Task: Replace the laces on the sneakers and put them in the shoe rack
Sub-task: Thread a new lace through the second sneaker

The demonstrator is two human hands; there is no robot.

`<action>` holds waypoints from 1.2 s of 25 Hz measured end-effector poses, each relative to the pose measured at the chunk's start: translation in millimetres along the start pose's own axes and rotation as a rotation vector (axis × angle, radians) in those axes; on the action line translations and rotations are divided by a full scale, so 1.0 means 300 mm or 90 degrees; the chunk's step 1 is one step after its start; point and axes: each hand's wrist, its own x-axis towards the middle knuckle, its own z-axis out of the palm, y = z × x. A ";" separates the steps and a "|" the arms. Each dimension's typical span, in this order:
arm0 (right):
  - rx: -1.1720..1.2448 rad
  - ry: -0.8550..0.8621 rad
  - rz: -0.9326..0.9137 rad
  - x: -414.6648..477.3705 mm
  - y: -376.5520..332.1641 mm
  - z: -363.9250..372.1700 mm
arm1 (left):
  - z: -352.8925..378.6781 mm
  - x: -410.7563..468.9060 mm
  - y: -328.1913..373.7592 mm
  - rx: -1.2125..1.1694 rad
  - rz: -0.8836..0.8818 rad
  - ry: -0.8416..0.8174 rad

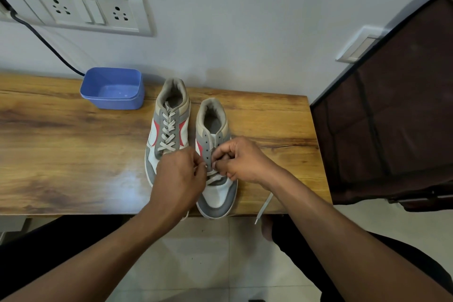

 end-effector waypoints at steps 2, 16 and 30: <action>-0.008 0.000 -0.003 0.002 0.000 0.001 | 0.010 -0.023 -0.003 -0.003 0.007 0.013; -0.029 0.023 -0.011 0.003 0.001 0.022 | 0.010 -0.012 -0.008 -0.084 -0.136 -0.010; -0.060 0.005 -0.034 0.005 -0.007 -0.004 | -0.044 0.071 -0.023 -0.080 -0.066 -0.124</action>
